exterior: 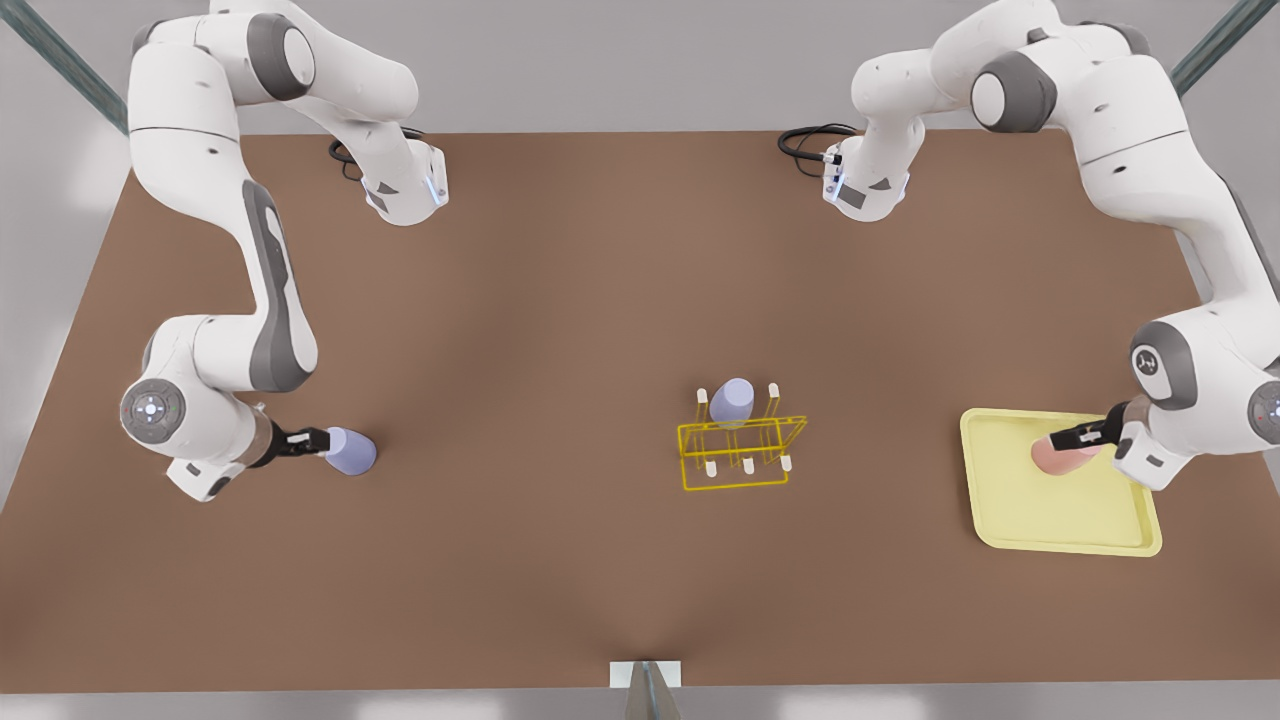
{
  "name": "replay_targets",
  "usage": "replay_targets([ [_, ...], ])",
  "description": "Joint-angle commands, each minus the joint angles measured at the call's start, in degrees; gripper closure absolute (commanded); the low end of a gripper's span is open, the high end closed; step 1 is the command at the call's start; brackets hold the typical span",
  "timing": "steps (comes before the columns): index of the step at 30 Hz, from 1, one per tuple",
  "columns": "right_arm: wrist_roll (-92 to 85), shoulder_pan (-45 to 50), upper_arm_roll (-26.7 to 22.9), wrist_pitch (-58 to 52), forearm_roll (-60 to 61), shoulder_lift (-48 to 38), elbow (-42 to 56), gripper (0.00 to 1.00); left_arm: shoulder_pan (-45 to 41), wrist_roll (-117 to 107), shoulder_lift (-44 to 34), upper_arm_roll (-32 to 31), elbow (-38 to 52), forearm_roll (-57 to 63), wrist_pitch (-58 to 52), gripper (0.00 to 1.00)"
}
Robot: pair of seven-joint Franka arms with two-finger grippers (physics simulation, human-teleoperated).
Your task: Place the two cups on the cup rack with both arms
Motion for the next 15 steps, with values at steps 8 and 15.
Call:
replay_targets([
  [8,7.2,-0.5,0.0,18.7,0.0,0.0,-12.2,0.00,4.3,32.8,2.9,0.0,-1.3,-1.0,9.2,0.00],
  [15,7.1,-1.1,-0.4,22.2,0.0,0.7,-16.7,0.00,5.9,32.7,6.2,0.0,-2.9,-0.8,11.0,0.00],
])
